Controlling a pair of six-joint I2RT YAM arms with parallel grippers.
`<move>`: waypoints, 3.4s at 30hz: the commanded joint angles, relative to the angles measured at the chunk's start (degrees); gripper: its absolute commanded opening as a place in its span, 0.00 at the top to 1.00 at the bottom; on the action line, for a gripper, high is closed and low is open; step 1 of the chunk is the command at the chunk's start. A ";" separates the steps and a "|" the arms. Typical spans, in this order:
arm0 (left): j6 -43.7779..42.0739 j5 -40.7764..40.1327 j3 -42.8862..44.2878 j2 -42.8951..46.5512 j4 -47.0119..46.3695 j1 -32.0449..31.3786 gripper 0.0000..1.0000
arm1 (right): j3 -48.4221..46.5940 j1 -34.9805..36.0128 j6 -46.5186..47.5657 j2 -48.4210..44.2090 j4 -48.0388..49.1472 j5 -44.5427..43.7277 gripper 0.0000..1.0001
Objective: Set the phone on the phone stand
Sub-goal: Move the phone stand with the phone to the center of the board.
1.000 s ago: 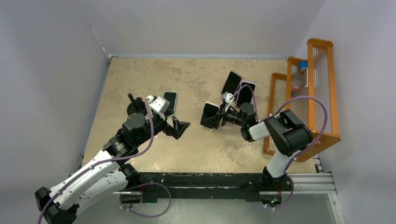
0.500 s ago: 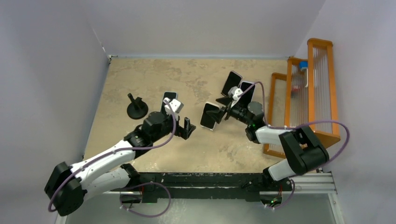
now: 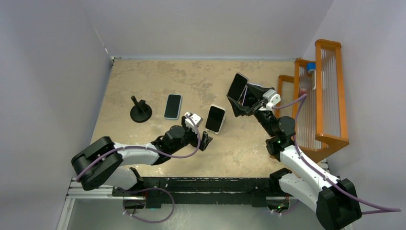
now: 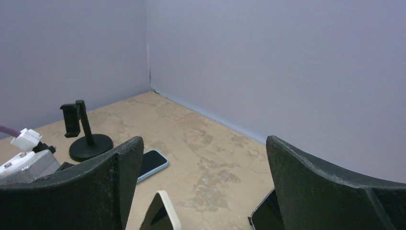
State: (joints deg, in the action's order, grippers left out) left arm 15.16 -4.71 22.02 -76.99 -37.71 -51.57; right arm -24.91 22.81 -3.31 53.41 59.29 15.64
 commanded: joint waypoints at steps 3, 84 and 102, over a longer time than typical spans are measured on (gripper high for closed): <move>-2.49 -0.27 6.23 -8.21 -11.26 -1.34 0.00 | 0.48 -0.17 1.00 -1.05 -1.45 -4.18 0.01; 8.75 -19.22 22.70 -21.01 -6.51 -5.73 0.48 | 2.40 -0.13 2.52 0.89 0.72 2.46 0.01; 10.58 -23.28 21.40 -24.45 -5.43 -5.82 0.27 | 2.49 -0.14 2.87 1.91 0.92 2.88 0.01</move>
State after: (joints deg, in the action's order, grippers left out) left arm 24.56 -24.82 44.14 -100.97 -43.48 -57.21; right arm -22.65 22.81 -1.32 55.02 57.32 17.54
